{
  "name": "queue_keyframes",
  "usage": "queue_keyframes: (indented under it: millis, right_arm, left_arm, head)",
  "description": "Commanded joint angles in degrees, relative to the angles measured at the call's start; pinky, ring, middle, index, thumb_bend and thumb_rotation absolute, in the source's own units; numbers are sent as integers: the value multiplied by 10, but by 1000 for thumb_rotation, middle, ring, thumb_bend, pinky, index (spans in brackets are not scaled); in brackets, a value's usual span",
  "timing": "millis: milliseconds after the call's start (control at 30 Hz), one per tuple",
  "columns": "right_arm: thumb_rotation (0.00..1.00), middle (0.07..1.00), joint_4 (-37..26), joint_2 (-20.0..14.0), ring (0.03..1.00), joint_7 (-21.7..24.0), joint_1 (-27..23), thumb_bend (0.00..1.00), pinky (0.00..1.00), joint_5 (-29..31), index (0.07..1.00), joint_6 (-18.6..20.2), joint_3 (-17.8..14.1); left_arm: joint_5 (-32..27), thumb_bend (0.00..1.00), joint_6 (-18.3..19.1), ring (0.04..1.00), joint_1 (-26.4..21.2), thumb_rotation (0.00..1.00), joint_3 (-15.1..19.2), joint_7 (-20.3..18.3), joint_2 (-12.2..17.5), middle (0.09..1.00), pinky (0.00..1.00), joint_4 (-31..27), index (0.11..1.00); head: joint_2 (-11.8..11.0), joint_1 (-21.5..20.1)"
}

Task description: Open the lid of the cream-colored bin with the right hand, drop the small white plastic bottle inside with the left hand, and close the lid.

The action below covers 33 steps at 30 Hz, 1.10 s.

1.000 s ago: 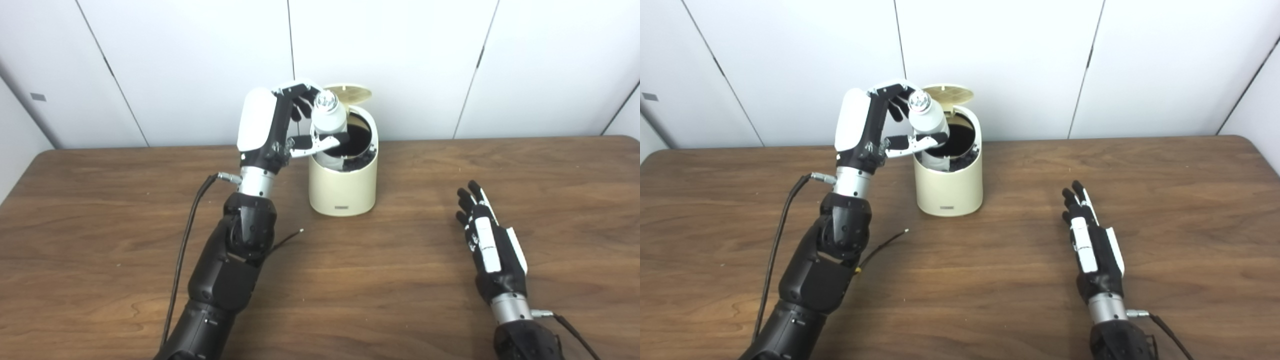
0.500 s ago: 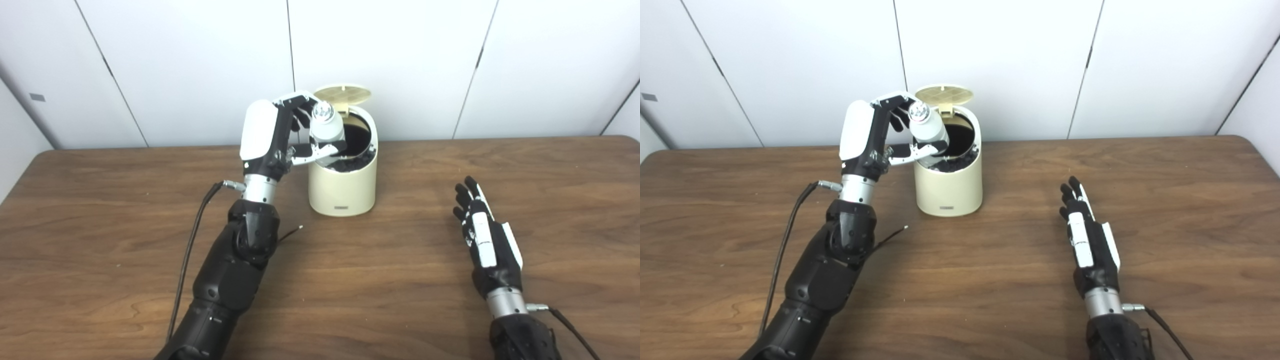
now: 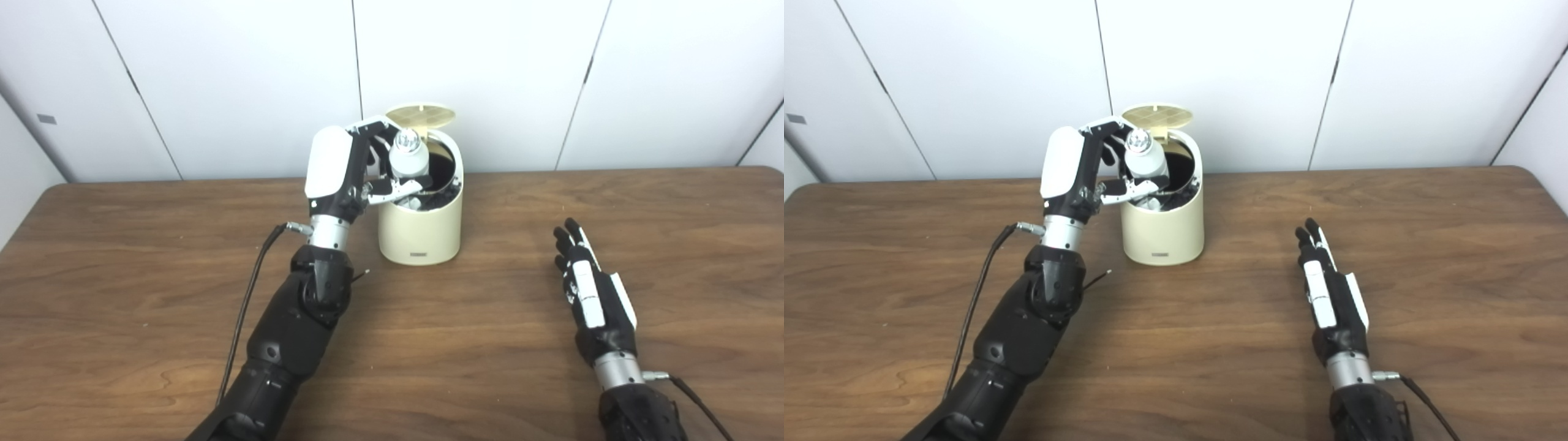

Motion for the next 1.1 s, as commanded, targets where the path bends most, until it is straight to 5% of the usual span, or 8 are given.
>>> queue_keyframes:
  millis: [0, 367, 433, 533, 700, 1067]
  right_arm:
    - [937, 959, 13, 5, 986, 5, 13, 578, 989, 3, 994, -7, 5]
    - [945, 969, 13, 4, 999, 11, 13, 587, 1000, 18, 1000, -6, 1]
    - [943, 970, 13, 4, 1000, 10, 12, 598, 1000, 20, 997, -5, -1]
    - [931, 968, 13, 5, 1000, 9, 11, 597, 1000, 27, 988, -2, -4]
    - [925, 961, 15, 2, 996, 6, 11, 603, 994, 23, 984, 2, -5]
    - [913, 956, 16, 3, 997, 7, 10, 583, 998, 29, 982, 2, -9]
  left_arm:
    - [1, 475, -4, 437, -31, 0, -1, 5, 1, 508, 346, -9, 474]
    - [-16, 510, 64, 403, -22, 28, 0, -67, 3, 556, 345, -53, 506]
    - [-14, 888, 72, 391, -20, 38, -2, -76, 5, 574, 330, -60, 565]
    - [-13, 990, 81, 402, -19, 87, -5, -87, 7, 589, 345, -68, 591]
    - [-15, 1000, 99, 355, -17, 125, -7, -103, 8, 601, 315, -79, 614]
    - [-24, 1000, 64, 313, -20, 114, -6, -88, 13, 605, 259, -66, 609]
  head:
    - [0, -1]
    - [3, -1]
    - [3, -1]
    - [3, -1]
    - [4, 0]
    - [5, 3]
